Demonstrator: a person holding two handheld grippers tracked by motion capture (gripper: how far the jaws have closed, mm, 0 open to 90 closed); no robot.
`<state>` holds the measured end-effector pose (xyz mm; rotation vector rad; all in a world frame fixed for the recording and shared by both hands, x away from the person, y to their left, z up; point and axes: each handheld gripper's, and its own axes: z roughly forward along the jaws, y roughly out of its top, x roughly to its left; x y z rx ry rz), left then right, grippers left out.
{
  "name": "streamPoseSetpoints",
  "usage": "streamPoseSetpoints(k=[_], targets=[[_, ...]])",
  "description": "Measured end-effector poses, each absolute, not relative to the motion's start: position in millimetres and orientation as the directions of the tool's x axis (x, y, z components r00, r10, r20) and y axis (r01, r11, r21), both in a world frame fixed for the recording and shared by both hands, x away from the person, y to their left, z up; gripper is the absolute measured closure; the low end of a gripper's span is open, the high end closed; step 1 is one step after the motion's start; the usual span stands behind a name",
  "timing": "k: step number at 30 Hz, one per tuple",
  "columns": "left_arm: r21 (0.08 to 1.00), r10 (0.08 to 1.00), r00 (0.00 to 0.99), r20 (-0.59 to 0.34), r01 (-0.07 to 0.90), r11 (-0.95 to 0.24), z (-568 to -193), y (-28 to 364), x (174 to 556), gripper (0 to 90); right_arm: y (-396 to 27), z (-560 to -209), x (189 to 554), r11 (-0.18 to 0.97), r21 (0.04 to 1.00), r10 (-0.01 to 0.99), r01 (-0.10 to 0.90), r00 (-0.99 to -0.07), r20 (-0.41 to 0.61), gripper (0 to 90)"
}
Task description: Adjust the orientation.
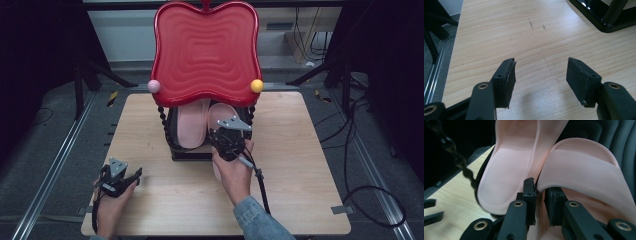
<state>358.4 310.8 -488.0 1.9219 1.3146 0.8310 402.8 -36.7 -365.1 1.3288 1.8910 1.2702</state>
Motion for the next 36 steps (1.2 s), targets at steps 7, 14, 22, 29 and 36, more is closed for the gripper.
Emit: streamPoseSetpoints(k=[7, 14, 22, 29, 36], targets=[[0.801, 0.946, 0.294, 0.135, 0.530, -0.279, -488, 311, 359, 39.9, -33, -363, 417, 0.082, 0.905, 0.924, 0.418, -0.373, 0.089, 78.6], [0.802, 0.947, 0.293, 0.132, 0.529, -0.276, -488, 312, 359, 39.9, -24, -360, 429, 0.072, 0.920, 0.933, 0.386, -0.351, 0.075, 75.8], [0.801, 0.945, 0.298, 0.133, 0.530, -0.280, -488, 311, 359, 39.9, -18, -364, 436, 0.107, 0.912, 0.926, 0.396, -0.375, 0.054, 72.1], [0.801, 0.945, 0.299, 0.134, 0.529, -0.281, -488, 310, 359, 39.9, -19, -365, 435, 0.129, 0.907, 0.914, 0.402, -0.402, 0.049, 59.4], [0.800, 0.945, 0.298, 0.135, 0.530, -0.281, -488, 311, 358, 39.8, -27, -362, 424, 0.136, 0.902, 0.889, 0.409, -0.452, 0.071, 48.1]])
